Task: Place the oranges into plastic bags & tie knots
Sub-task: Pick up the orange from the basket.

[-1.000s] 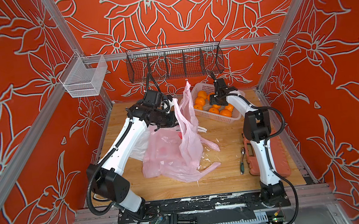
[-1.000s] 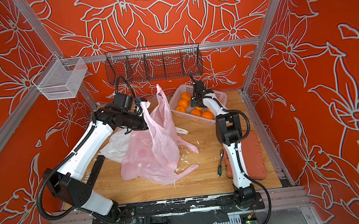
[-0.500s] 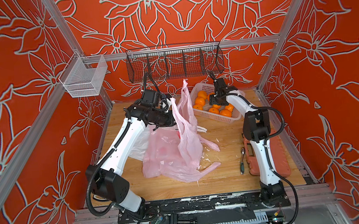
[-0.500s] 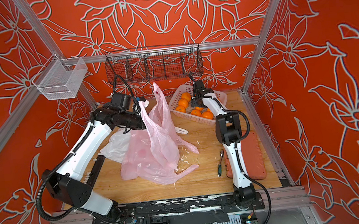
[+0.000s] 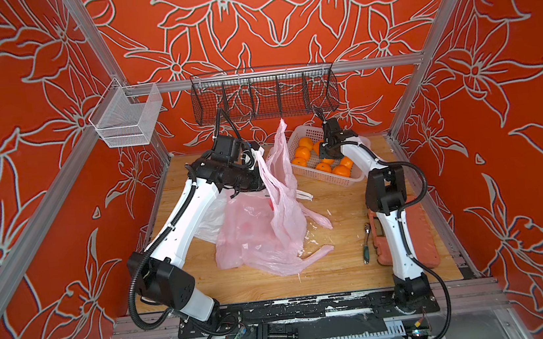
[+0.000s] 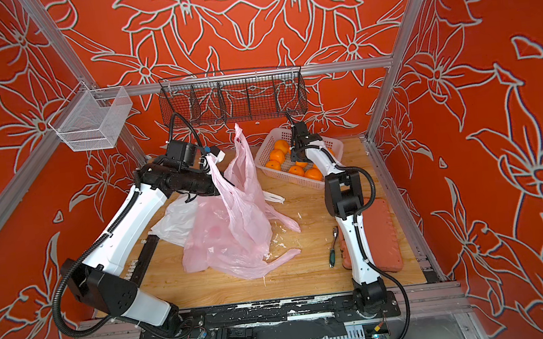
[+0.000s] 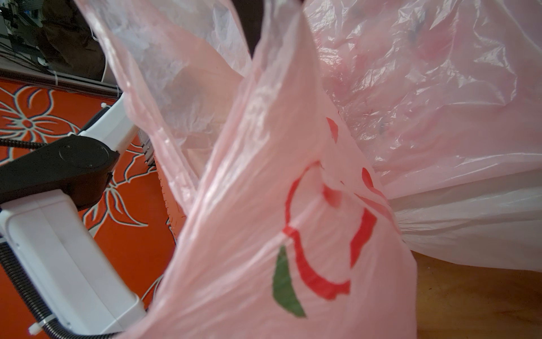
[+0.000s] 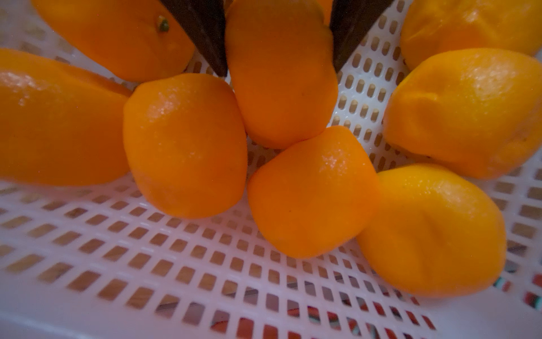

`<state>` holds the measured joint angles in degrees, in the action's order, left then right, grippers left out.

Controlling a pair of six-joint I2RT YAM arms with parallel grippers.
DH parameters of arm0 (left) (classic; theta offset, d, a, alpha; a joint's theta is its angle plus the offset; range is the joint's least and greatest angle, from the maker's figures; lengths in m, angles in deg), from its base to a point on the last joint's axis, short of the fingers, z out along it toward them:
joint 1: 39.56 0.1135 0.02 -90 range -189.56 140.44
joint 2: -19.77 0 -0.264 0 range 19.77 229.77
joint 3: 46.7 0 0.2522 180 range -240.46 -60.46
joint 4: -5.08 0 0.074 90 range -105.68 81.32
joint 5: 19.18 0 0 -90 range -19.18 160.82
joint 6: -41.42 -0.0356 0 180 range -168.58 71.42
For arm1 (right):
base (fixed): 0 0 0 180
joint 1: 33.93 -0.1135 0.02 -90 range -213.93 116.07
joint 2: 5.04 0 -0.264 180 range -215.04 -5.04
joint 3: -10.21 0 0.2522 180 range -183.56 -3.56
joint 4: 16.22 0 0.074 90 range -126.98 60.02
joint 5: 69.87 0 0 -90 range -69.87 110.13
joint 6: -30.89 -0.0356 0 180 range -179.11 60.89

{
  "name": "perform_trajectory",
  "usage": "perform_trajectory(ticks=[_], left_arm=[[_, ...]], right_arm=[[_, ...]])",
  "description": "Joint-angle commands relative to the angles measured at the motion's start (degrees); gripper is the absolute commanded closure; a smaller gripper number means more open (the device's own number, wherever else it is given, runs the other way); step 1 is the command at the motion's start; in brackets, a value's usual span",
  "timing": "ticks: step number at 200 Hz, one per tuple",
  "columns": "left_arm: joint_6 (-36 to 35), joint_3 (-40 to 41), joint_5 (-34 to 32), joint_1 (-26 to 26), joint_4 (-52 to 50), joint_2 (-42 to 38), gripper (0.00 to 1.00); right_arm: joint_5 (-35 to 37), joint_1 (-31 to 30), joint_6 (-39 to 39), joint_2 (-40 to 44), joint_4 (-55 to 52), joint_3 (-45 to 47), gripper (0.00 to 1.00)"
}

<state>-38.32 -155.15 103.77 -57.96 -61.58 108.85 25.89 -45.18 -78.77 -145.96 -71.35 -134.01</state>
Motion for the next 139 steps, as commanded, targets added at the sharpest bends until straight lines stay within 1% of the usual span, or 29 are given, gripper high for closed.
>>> perform_trajectory(ticks=[1,27,91,125,139], left_arm=[[-0.95,0.74,0.80,0.38,0.74,-1.87,1.00],[-1.17,0.74,0.86,0.46,1.00,-2.21,1.00],[0.99,2.06,2.27,0.38,4.52,-3.24,1.00],[1.60,2.60,2.62,-0.12,6.13,-3.66,1.00],[1.41,1.53,2.60,-1.03,5.54,-3.39,1.00]], right_arm=[[1.32,0.36,-0.95,0.70,-1.32,1.58,0.51],[0.93,0.41,-1.51,7.00,2.43,8.66,0.53],[1.54,0.35,-2.99,26.25,10.38,28.77,0.55],[1.11,0.43,-3.88,36.33,12.09,38.04,0.55],[0.34,0.30,-4.03,42.61,11.82,41.69,0.55]])
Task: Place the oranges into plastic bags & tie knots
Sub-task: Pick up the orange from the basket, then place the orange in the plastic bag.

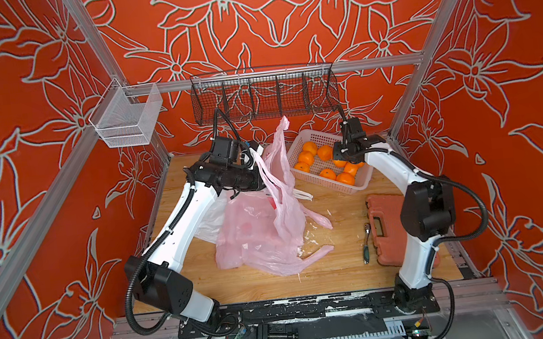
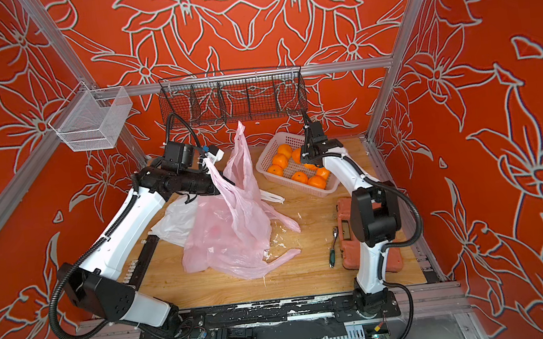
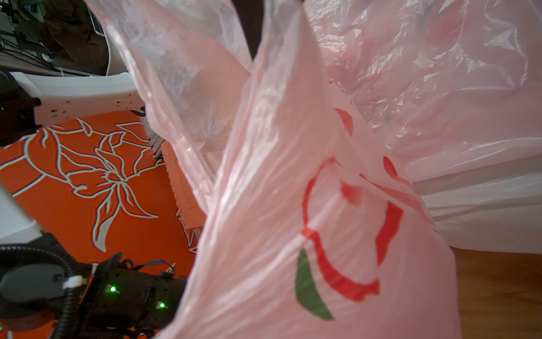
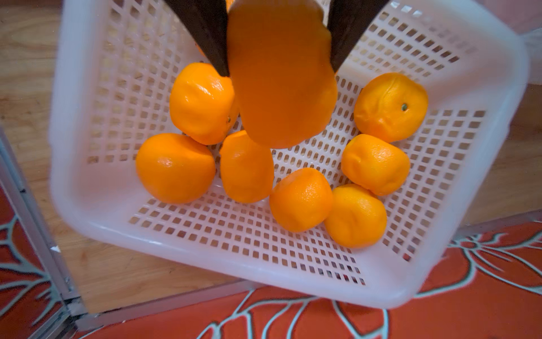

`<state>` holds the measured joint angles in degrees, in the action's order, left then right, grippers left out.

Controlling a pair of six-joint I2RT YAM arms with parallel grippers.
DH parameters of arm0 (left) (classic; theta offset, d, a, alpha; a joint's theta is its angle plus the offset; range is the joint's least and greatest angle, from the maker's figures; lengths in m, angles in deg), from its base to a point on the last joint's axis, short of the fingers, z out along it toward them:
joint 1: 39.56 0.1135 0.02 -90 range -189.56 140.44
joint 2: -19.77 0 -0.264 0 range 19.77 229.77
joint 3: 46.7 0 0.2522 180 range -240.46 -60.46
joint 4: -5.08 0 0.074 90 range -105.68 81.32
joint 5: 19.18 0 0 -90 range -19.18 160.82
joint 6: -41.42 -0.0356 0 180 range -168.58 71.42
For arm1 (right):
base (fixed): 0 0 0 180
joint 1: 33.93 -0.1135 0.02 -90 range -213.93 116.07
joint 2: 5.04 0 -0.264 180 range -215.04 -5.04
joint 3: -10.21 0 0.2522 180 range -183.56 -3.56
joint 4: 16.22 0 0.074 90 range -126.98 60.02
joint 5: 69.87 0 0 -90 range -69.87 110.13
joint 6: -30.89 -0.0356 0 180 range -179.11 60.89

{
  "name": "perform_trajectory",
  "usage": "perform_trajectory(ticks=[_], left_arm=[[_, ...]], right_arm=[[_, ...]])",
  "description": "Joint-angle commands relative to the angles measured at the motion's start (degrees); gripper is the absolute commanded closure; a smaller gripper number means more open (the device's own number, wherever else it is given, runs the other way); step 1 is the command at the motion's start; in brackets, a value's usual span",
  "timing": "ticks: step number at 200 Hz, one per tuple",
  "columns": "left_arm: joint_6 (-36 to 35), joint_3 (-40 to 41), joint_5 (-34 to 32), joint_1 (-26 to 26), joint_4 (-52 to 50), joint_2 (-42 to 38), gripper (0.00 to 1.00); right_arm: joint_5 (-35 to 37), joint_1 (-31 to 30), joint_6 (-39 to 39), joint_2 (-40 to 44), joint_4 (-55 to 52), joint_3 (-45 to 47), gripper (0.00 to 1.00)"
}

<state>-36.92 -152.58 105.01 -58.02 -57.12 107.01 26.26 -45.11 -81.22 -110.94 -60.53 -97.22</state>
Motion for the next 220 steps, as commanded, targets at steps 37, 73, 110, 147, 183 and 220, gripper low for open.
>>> perform_trajectory(ticks=[37,73,110,147,183,220], left_arm=[[-0.55,-4.25,-0.27,-4.65,-0.68,-0.49,1.00],[-0.20,-4.74,-0.10,-5.88,-0.59,-0.12,1.00],[-0.41,-4.50,1.22,-6.41,-0.06,-0.05,1.00],[-0.78,-4.04,1.48,-6.50,-0.08,0.22,1.00],[-0.94,-3.52,2.32,-6.58,0.28,-0.10,1.00],[-1.51,-3.10,2.39,-6.59,-0.06,-0.24,1.00]], right_arm=[[-2.79,-2.02,-2.58,26.20,-0.34,15.40,0.55],[-8.06,-7.98,-6.90,42.34,-4.05,20.06,0.55],[-19.66,-15.75,-15.30,49.10,1.12,21.95,0.56],[-20.48,-23.11,-19.75,47.55,6.89,20.69,0.56],[-19.53,-27.40,-19.92,42.63,10.01,18.42,0.56],[-18.84,-29.68,-19.73,37.99,13.23,15.50,0.56]])
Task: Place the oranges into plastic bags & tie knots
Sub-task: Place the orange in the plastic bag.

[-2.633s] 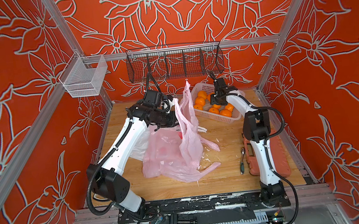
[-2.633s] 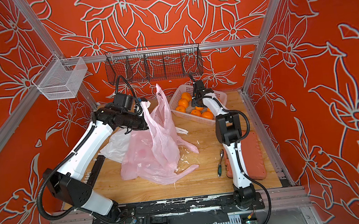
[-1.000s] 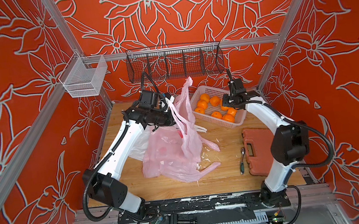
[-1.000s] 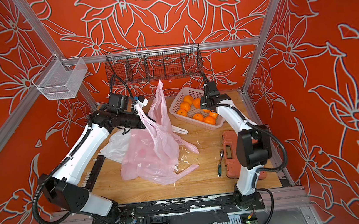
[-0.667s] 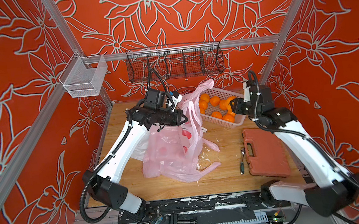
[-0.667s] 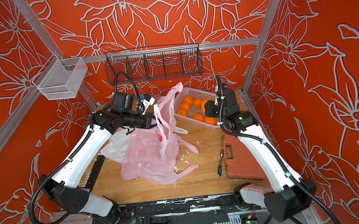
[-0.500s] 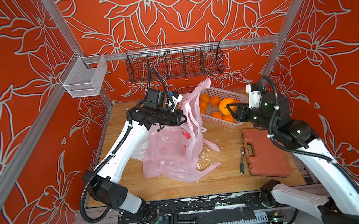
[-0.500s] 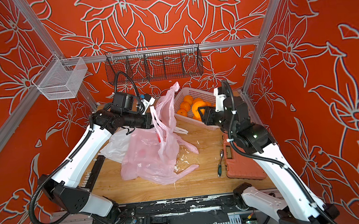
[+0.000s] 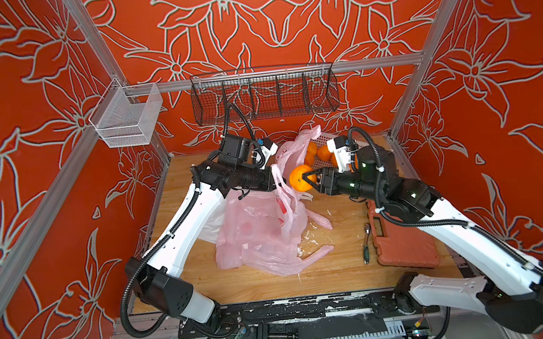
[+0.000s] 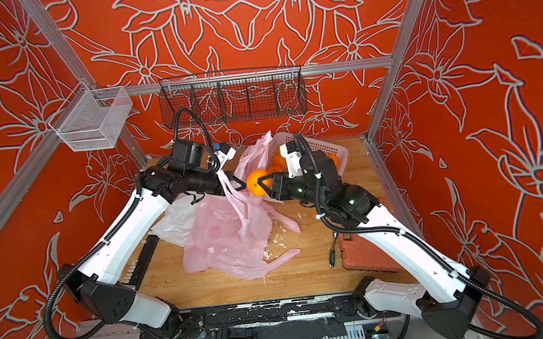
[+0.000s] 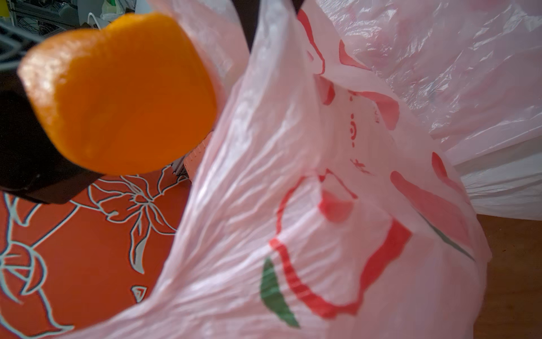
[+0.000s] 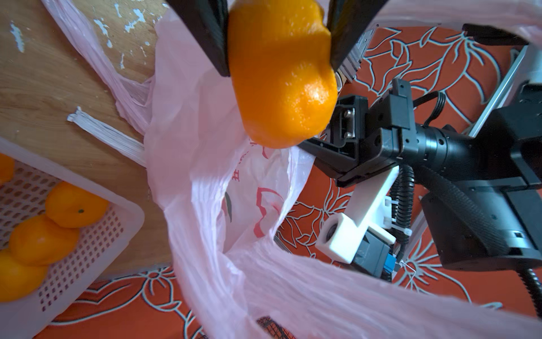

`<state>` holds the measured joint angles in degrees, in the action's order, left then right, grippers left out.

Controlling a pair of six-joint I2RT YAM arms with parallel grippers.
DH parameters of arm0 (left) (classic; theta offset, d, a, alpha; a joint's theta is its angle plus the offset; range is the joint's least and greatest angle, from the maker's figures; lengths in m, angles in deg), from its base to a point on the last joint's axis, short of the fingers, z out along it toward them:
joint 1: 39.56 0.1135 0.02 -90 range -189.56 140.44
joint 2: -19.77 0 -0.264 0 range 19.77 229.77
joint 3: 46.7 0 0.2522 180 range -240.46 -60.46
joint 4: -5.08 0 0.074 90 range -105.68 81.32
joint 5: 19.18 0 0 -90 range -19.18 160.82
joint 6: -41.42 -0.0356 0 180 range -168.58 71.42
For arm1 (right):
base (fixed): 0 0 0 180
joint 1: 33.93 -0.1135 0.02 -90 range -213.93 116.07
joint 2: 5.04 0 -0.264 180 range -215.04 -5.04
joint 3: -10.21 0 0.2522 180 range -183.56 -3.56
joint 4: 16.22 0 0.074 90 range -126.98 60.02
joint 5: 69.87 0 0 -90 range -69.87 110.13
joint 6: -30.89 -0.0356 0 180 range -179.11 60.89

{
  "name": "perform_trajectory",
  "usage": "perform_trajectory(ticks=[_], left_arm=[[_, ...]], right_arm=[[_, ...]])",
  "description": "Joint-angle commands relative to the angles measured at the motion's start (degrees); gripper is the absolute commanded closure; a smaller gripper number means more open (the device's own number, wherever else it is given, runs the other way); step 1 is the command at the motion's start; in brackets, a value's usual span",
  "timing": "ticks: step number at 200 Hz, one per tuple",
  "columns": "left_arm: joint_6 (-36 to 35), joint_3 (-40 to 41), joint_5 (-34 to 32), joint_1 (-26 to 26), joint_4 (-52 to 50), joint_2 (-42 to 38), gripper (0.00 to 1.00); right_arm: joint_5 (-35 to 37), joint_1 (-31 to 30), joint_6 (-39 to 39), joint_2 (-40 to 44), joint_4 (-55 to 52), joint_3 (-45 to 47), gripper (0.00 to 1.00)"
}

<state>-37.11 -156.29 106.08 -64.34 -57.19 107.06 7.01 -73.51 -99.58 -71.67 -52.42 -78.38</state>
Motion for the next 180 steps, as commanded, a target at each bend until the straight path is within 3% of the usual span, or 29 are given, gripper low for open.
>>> perform_trajectory(ticks=[1,100,132,180], left_arm=[[-1.33,0.59,1.31,-0.28,0.00,-0.28,1.00],[-1.64,1.68,0.74,-0.27,0.20,-1.00,1.00],[-0.75,2.04,-2.89,-0.03,0.04,-1.33,1.00],[-0.02,2.55,-1.87,1.64,0.35,-1.64,1.00]], right_arm=[[0.44,-1.34,-1.37,-1.30,5.25,-3.41,0.56],[3.07,-2.09,0.10,-5.60,3.49,-5.30,0.56],[8.98,-2.17,0.32,-4.35,0.46,-2.38,0.56],[15.61,-2.26,0.56,-5.66,-9.57,-3.09,0.56]])
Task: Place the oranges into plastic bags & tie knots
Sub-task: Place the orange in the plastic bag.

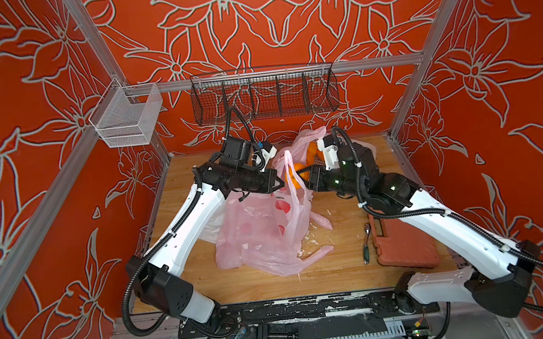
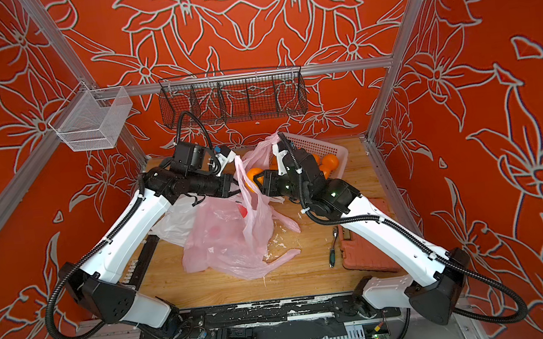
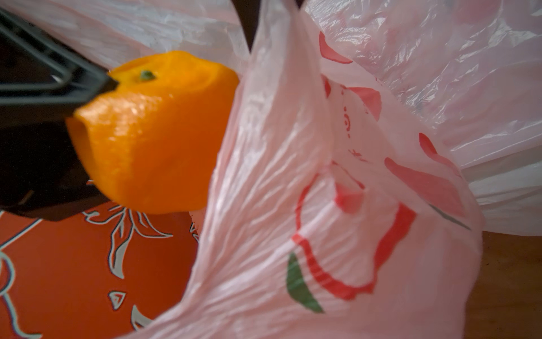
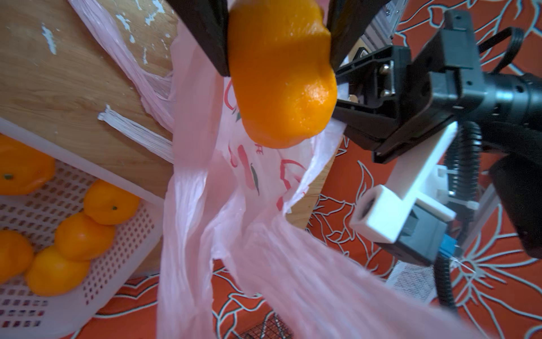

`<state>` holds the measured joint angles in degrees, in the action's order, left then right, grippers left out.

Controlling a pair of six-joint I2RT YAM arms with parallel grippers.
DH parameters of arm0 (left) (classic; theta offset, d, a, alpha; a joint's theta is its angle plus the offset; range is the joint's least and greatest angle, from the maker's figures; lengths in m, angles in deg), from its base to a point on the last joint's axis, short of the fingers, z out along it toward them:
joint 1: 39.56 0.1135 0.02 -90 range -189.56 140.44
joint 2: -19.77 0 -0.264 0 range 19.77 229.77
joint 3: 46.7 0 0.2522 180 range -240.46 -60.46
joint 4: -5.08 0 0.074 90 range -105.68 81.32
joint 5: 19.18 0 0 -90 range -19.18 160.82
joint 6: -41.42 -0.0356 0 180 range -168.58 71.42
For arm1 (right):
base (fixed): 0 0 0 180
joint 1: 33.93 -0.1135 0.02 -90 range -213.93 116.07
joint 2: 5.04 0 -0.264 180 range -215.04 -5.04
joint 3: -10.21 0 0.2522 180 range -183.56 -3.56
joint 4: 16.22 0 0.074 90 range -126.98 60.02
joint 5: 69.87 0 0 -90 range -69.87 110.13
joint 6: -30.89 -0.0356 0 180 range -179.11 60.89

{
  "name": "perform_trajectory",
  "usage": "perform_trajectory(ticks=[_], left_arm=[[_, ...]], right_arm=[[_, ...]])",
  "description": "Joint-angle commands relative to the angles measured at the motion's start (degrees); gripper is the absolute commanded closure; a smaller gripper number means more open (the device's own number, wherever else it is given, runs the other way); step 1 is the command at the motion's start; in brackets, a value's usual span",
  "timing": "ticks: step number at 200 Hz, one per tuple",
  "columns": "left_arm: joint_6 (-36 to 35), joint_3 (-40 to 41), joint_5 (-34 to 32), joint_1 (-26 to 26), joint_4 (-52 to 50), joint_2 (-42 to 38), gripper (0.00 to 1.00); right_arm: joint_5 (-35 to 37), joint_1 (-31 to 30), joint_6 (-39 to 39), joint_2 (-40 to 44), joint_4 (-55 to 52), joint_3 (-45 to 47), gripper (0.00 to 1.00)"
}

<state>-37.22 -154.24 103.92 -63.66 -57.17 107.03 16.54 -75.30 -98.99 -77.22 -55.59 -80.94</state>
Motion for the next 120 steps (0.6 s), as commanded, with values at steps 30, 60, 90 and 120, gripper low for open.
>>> perform_trajectory(ticks=[30,60,90,120], left_arm=[[-0.37,0.75,0.98,1.34,-0.15,-1.35,1.00],[-0.47,0.69,1.26,1.98,-0.73,-0.87,1.00],[-0.11,1.34,1.37,3.82,-0.55,-1.38,1.00],[-0.52,2.03,0.03,4.32,-0.79,-1.88,1.00]], right_arm=[[4.31,-0.77,1.06,-0.26,-5.60,-0.64,0.49],[-6.70,-1.27,6.24,-2.69,-2.31,-3.35,0.24],[-3.04,-1.45,8.64,0.41,-2.54,-3.19,0.20],[2.00,-1.44,12.28,7.78,-1.47,1.52,0.23]])
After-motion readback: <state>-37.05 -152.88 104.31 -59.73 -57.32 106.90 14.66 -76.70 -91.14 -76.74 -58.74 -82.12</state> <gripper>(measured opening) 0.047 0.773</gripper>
